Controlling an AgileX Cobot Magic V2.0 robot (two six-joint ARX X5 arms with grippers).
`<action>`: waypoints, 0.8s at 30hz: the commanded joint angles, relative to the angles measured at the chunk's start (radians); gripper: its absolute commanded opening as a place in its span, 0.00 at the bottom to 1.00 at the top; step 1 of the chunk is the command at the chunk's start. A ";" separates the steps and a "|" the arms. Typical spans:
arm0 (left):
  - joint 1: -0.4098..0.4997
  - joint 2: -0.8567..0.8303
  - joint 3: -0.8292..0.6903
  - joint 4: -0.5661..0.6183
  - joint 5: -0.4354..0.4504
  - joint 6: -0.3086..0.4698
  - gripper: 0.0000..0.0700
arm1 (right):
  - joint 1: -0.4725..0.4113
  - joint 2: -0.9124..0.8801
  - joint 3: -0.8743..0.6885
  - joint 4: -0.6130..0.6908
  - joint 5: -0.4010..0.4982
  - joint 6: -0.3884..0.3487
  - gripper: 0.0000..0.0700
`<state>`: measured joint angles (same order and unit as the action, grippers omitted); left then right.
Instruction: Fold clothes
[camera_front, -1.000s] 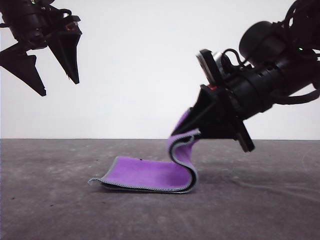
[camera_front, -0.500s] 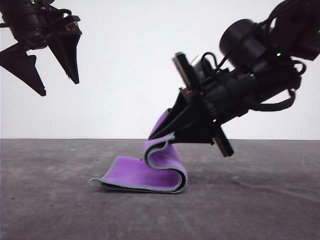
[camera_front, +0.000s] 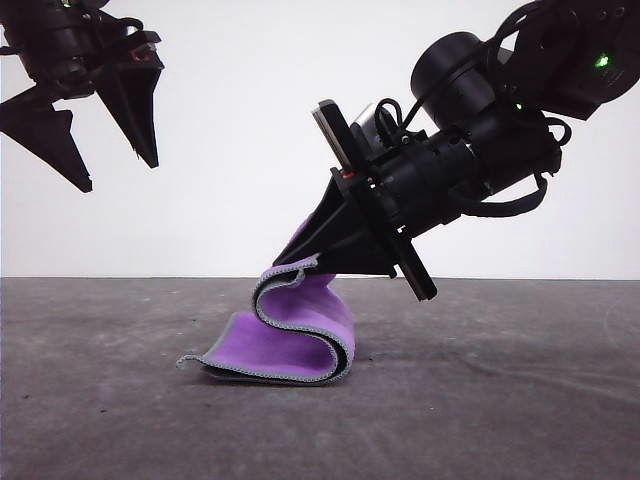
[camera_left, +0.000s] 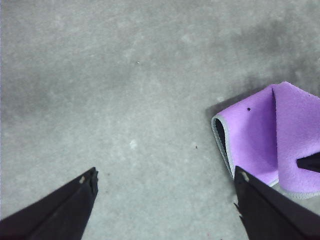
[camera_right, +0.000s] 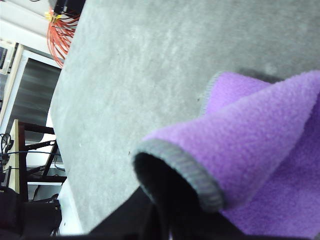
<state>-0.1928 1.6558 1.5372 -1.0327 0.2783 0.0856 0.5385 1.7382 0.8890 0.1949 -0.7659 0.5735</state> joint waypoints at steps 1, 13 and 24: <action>-0.003 0.016 0.011 0.007 0.000 0.004 0.75 | 0.010 0.020 0.016 -0.004 0.000 -0.001 0.00; -0.003 0.016 0.011 0.006 0.000 0.004 0.75 | 0.010 0.020 0.016 -0.046 0.007 -0.021 0.51; -0.003 0.016 0.011 0.000 0.000 0.005 0.75 | -0.006 0.019 0.017 -0.040 -0.061 -0.042 0.60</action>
<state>-0.1928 1.6558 1.5372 -1.0318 0.2787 0.0856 0.5299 1.7382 0.8894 0.1431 -0.8122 0.5495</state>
